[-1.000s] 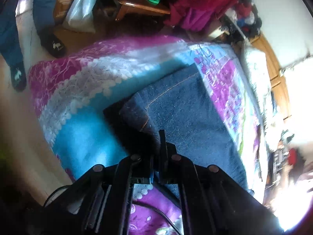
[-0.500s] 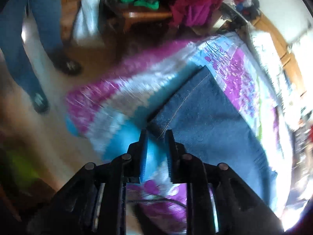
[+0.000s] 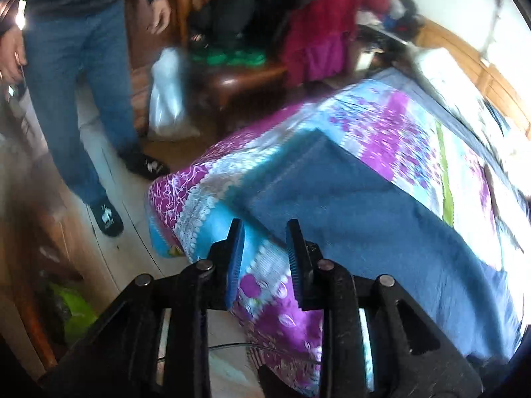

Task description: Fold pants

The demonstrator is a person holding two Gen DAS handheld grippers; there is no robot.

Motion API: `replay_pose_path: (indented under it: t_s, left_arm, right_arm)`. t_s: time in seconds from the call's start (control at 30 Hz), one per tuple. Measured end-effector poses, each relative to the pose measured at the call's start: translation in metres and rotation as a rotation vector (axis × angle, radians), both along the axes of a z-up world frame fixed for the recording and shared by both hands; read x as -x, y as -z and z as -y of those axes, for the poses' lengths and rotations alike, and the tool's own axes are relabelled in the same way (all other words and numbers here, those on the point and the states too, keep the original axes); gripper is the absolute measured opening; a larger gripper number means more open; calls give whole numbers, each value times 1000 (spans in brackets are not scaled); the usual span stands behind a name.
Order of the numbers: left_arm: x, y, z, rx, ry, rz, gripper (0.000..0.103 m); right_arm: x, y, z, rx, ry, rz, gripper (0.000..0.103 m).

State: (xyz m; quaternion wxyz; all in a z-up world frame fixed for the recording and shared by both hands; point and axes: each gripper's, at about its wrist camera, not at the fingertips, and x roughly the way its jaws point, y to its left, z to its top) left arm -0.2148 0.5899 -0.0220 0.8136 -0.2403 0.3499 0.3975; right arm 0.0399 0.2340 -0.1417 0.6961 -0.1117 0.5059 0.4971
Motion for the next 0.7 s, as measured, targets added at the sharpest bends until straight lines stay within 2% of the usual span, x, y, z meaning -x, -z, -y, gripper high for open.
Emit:
replay_pose_path:
  t_s: [0.03,0.1,0.17,0.23,0.3,0.33,0.37,0.4,0.43,0.5,0.53,0.57,0.6,0.63,0.67,0.7]
  left_arm:
    - [0,-2,9,-4,25,18,27]
    - [-4,-4,27,34,99,74,31]
    - [-20,-5,54,108,222,167,34]
    - [-39,-5,78,186,319,241,44]
    - [-72,7,107,323,443,310,56]
    - [-91,16,121,398,505,325,56]
    - [-117,30,145,470,588,311,56]
    - [-130,38,159,488,629,286,56]
    - [-151,53,182,504,691,224,55]
    - [-168,76,202,540,733,169,55]
    - [-175,97,206,567,702,117,53]
    - [-174,109,203,575,668,108,43]
    - [-167,115,197,558,635,153,18]
    - [-159,123,184,571,602,161,2]
    - [-153,130,173,643,598,205,2]
    - [-145,137,161,734,571,252,2]
  right_arm:
    - [9,6,-1,46,-58,-74,6]
    - [13,-4,-2,41,-71,-35,6]
    - [1,-33,0,-58,-36,16,6]
    - [-32,-57,-4,-133,59,52,6]
    - [-84,-72,-14,-129,181,95,6]
    - [-107,-71,-20,-115,206,88,7]
    - [-135,-66,-34,-73,205,67,7]
    - [-153,-56,-49,-24,169,30,10]
    - [-168,-44,-60,28,131,0,10]
    - [-190,-19,-81,131,64,23,9]
    - [-207,-7,-88,184,56,48,0]
    - [-222,-2,-87,171,70,40,0]
    - [-238,-1,-83,142,109,29,0]
    - [-258,-3,-80,157,184,70,0]
    - [-269,-3,-72,212,245,131,0]
    - [-277,-5,-68,204,272,131,3]
